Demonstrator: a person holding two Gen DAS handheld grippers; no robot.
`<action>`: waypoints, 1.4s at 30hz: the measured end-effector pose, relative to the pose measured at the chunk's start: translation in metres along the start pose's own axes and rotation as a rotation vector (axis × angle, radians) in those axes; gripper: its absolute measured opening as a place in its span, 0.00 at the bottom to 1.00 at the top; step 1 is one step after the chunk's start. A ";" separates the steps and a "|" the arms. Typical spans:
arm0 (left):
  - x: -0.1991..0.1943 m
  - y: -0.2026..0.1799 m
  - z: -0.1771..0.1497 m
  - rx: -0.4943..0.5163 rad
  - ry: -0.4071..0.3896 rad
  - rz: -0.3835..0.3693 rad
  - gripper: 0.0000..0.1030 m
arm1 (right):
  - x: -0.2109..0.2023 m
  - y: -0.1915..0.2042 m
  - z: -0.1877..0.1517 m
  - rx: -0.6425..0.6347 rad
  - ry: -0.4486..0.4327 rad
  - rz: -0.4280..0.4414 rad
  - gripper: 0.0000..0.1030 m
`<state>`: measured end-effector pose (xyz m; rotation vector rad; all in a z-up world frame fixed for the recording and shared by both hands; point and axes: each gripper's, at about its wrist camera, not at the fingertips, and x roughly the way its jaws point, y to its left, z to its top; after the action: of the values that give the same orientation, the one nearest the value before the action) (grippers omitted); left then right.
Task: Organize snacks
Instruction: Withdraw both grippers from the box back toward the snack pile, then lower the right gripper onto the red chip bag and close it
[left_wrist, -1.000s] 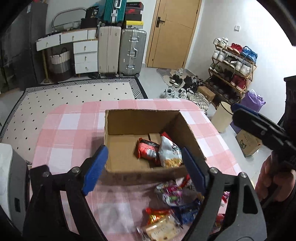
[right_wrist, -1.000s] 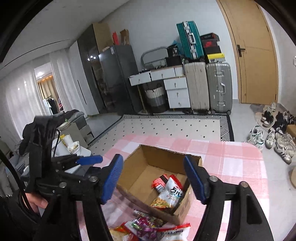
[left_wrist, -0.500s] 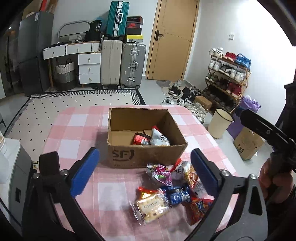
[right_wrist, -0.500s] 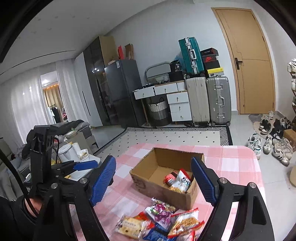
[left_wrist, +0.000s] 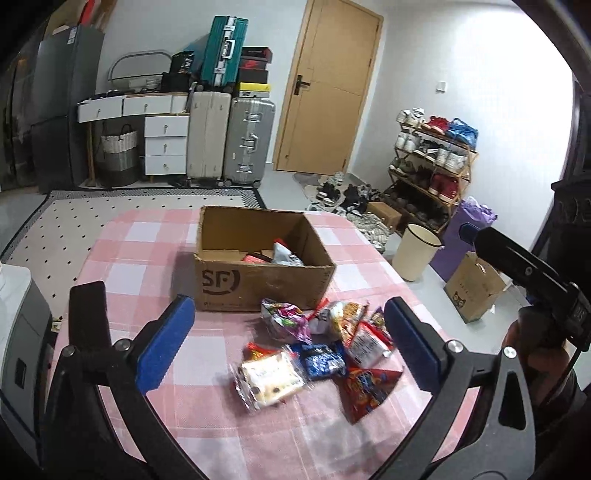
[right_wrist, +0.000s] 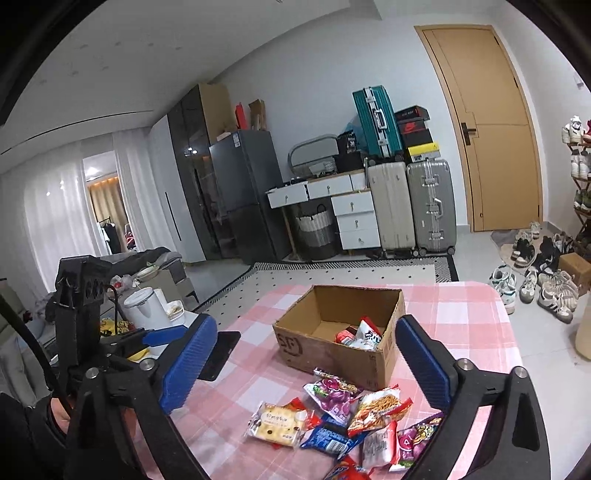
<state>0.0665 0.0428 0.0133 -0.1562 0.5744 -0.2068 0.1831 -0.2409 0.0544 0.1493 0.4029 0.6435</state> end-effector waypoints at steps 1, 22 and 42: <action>-0.002 -0.001 -0.002 -0.003 0.001 -0.006 0.99 | -0.006 0.001 -0.002 -0.002 -0.006 0.001 0.98; 0.034 0.006 -0.067 -0.040 0.105 0.010 0.99 | -0.023 -0.012 -0.088 0.052 0.093 -0.028 1.00; 0.078 0.021 -0.100 -0.038 0.166 0.033 0.99 | 0.044 -0.048 -0.171 0.124 0.370 -0.046 1.00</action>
<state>0.0779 0.0360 -0.1143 -0.1671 0.7454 -0.1783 0.1716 -0.2499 -0.1277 0.1377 0.8019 0.6008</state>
